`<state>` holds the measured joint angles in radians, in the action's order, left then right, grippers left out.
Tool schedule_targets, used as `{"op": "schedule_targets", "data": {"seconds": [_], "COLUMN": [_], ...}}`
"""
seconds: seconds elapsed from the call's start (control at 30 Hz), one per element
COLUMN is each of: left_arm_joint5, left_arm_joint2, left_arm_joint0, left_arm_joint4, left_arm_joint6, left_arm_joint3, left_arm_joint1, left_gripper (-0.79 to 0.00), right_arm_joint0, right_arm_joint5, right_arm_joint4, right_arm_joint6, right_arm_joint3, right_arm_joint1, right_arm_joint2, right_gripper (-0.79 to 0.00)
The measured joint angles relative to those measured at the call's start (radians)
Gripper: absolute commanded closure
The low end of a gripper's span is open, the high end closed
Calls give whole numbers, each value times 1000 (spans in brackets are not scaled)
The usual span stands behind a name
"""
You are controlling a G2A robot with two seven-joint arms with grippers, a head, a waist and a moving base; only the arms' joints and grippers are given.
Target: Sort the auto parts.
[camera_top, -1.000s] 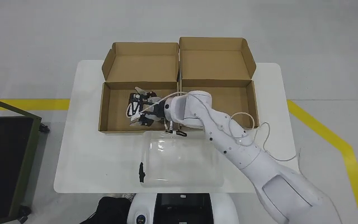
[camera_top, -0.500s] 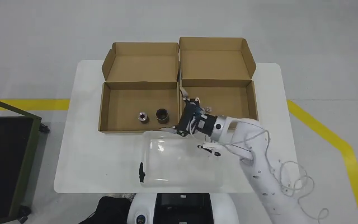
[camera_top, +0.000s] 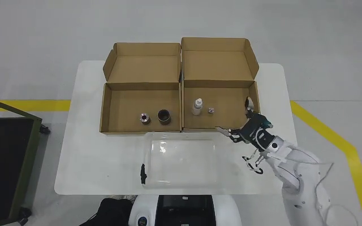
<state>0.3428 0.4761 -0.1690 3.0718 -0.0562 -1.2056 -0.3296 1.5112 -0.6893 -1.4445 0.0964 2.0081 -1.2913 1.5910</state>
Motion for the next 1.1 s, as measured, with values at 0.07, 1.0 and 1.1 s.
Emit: {"op": "schedule_targets", "data": {"seconds": [0.07, 1.0, 1.1], "left_arm_joint5": [0, 0, 0], "left_arm_joint2": [0, 0, 0], "left_arm_joint0": [0, 0, 0], "left_arm_joint4": [0, 0, 0], "left_arm_joint6": [0, 0, 0], "left_arm_joint3": [0, 0, 0], "left_arm_joint1": [0, 0, 0], "left_gripper": [-785, -784, -784], "right_arm_joint0": [31, 109, 109], "right_arm_joint5": [16, 51, 51], "right_arm_joint4": [-10, -36, -36], "right_arm_joint6": [-29, -158, -158], "right_arm_joint3": [7, -10, -10], "right_arm_joint1": [4, 20, 20], "right_arm_joint2": [32, 117, 117], "right_gripper": [-785, -785, -785]}}
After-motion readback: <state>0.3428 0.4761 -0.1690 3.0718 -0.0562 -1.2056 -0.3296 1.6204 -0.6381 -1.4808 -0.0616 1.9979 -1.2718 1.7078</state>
